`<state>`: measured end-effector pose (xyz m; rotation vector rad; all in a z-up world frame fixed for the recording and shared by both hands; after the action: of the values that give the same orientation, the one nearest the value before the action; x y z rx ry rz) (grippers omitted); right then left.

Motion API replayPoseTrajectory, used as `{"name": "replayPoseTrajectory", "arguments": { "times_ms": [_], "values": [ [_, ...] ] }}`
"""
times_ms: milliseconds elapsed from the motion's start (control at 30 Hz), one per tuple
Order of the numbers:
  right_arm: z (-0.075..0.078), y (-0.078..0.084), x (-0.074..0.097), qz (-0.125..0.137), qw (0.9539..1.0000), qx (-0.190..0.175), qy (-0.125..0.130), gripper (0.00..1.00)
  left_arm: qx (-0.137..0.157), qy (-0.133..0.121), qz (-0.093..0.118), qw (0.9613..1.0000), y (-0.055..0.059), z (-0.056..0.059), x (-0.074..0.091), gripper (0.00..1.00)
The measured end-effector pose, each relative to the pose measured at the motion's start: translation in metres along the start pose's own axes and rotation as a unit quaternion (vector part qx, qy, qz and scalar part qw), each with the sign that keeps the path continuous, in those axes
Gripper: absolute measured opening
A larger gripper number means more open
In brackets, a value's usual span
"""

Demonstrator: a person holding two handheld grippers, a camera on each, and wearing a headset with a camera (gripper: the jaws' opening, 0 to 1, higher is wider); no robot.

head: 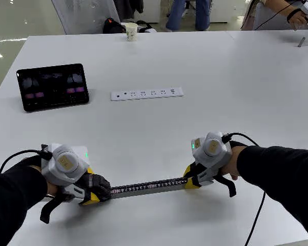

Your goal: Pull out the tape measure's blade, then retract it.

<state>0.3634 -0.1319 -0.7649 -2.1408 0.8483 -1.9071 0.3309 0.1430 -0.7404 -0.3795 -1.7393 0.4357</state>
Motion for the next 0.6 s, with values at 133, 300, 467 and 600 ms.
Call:
{"name": "replayPoseTrajectory", "arguments": {
  "times_ms": [133,300,467,600],
  "values": [
    [0.001,0.003,0.001,0.0,1.0,-0.001,0.002,0.1,0.0,0.0,0.0,1.0,0.0,0.0,0.0,0.34],
    [0.002,0.006,0.003,-0.003,1.0,0.0,0.003,0.1,0.0,0.0,0.0,1.0,0.0,0.0,0.001,0.34],
    [0.004,0.011,0.006,-0.005,1.0,-0.004,0.004,0.1,-0.002,0.001,-0.002,1.0,0.0,0.0,0.001,0.34],
    [0.005,0.015,0.008,-0.003,1.0,-0.007,0.006,0.1,-0.001,0.001,-0.001,1.0,0.0,0.0,0.001,0.34]
  ]
}}
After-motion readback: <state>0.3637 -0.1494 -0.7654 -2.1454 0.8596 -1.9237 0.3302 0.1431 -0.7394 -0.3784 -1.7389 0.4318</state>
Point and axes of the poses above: the centre of the closed fingertips' face, and the gripper's own axes: x roughly backward along the fingers, z roughly to its right, y roughly out of its underside, the point moved 5 cm from there along x, roughly backward along the fingers, and after that the axes turned 15 degrees about -x, right-handed, at the moved point
